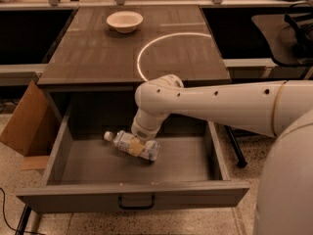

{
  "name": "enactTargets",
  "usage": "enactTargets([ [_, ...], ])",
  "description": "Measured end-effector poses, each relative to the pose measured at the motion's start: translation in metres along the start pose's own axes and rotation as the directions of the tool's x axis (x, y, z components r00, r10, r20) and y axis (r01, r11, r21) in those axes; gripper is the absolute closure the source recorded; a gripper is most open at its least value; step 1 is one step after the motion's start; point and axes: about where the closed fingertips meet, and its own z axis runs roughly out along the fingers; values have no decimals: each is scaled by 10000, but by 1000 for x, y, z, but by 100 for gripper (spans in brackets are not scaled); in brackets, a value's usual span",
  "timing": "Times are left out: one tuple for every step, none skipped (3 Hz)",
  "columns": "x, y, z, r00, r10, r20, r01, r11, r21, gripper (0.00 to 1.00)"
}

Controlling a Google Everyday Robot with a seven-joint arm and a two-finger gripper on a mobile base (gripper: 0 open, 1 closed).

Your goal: Pick blue plastic bottle from top drawer and place on counter

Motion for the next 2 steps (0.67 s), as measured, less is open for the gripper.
enactTargets([
  [-4,4,-32,9957,-215,905,201,9997,166,87],
  [5,-2,-90,9782,-686,1960,579,9965,597,100],
])
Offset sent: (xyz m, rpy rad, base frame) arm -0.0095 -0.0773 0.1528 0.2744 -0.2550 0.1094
